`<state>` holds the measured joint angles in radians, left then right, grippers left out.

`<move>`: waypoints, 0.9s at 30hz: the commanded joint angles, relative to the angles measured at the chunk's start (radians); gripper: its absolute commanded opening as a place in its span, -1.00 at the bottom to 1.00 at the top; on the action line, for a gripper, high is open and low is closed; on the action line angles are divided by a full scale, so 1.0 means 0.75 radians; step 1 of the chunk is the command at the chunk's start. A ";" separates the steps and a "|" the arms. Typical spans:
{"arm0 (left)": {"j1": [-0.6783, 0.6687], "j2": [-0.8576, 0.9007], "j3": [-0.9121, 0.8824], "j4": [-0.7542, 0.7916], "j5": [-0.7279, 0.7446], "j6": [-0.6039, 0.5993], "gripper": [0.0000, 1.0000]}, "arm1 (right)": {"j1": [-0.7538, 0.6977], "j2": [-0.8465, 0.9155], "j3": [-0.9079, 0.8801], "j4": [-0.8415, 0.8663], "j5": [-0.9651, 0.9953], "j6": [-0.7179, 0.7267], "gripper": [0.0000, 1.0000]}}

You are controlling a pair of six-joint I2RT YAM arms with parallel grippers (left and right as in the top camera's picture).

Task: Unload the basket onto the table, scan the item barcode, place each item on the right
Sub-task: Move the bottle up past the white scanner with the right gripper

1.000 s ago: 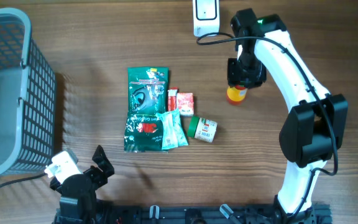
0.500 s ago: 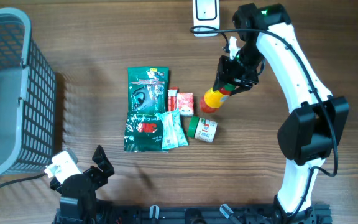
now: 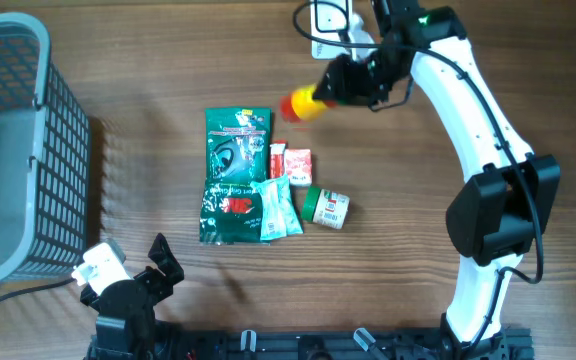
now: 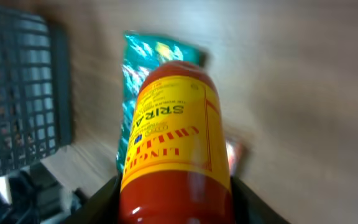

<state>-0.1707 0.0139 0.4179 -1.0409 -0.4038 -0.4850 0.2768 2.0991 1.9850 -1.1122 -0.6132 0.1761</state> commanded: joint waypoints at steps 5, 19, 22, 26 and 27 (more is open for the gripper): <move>0.007 -0.010 -0.009 0.003 -0.017 -0.013 1.00 | -0.001 -0.001 0.024 0.569 -0.107 -0.241 -0.34; 0.007 -0.010 -0.009 0.003 -0.017 -0.013 1.00 | -0.124 0.306 0.024 1.396 -0.249 -0.048 -0.29; 0.007 -0.010 -0.009 0.003 -0.017 -0.013 1.00 | -0.154 0.365 0.024 1.553 -0.328 0.015 -0.28; 0.007 -0.010 -0.009 0.003 -0.017 -0.013 1.00 | -0.188 0.437 0.024 1.663 -0.368 0.024 -0.25; 0.007 -0.010 -0.009 0.003 -0.017 -0.014 1.00 | -0.192 0.452 0.024 1.683 -0.390 0.025 -0.25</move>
<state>-0.1707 0.0139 0.4179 -1.0409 -0.4038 -0.4850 0.1440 2.4027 1.9850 0.1066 -0.8062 0.1646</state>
